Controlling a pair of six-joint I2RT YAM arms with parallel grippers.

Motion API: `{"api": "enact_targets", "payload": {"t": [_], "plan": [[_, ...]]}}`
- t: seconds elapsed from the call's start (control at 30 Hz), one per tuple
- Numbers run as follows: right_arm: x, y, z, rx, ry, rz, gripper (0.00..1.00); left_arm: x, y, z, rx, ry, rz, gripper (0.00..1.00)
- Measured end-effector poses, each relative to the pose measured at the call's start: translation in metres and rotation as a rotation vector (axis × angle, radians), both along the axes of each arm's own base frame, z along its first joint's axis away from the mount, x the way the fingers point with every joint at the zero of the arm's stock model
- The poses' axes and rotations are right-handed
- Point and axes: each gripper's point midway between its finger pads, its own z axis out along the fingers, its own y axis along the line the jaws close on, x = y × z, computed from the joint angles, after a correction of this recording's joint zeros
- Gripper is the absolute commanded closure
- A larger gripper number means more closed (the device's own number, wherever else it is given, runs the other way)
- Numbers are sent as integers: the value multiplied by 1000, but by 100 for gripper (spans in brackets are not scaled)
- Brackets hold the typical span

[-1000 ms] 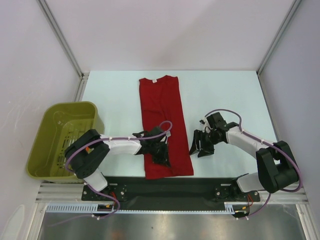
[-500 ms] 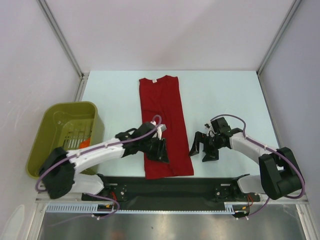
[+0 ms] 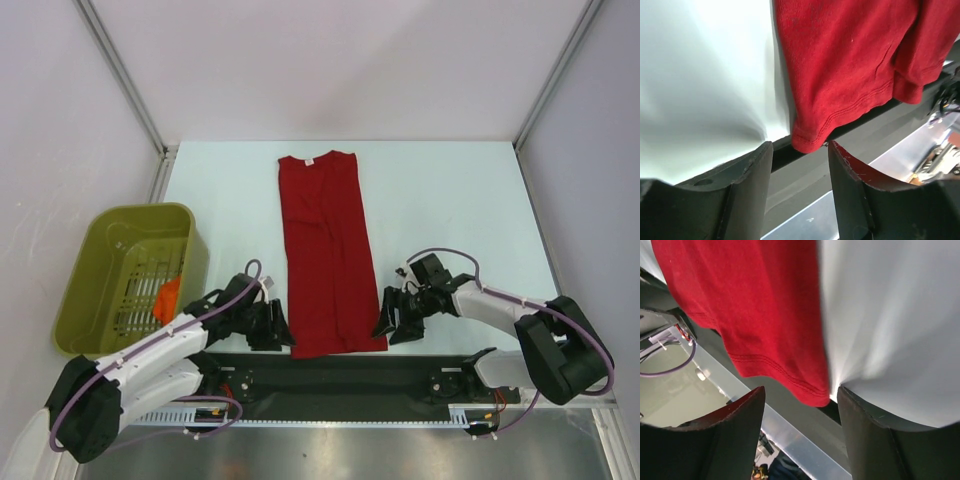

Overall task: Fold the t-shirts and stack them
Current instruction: Fold the tshirt

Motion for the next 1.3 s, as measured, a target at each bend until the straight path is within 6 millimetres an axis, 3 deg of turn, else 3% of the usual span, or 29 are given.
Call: {"api": "enact_targets", "payload": {"t": [0.2, 0.63, 0.77, 0.87, 0.93, 1.17, 1.3], "plan": [[-7, 9, -2, 9, 7, 26, 41, -3, -2, -5, -20, 29, 26, 45], [-6, 8, -3, -2, 3, 22, 41, -9, -10, -6, -66, 69, 26, 46], [-6, 6, -3, -15, -8, 17, 40, -2, -12, 26, -31, -57, -6, 42], [-6, 4, -3, -26, -12, 14, 40, 11, -32, 67, -117, -184, -54, 39], [-6, 4, -3, -30, -11, 12, 41, 18, -47, 76, -166, -211, -91, 37], [-4, 0, -2, -47, -32, 2, 41, 27, -79, 31, -145, -58, -163, 37], [-3, -3, 4, -68, -61, -4, 43, 39, -100, 28, -172, -34, -188, 46]]}}
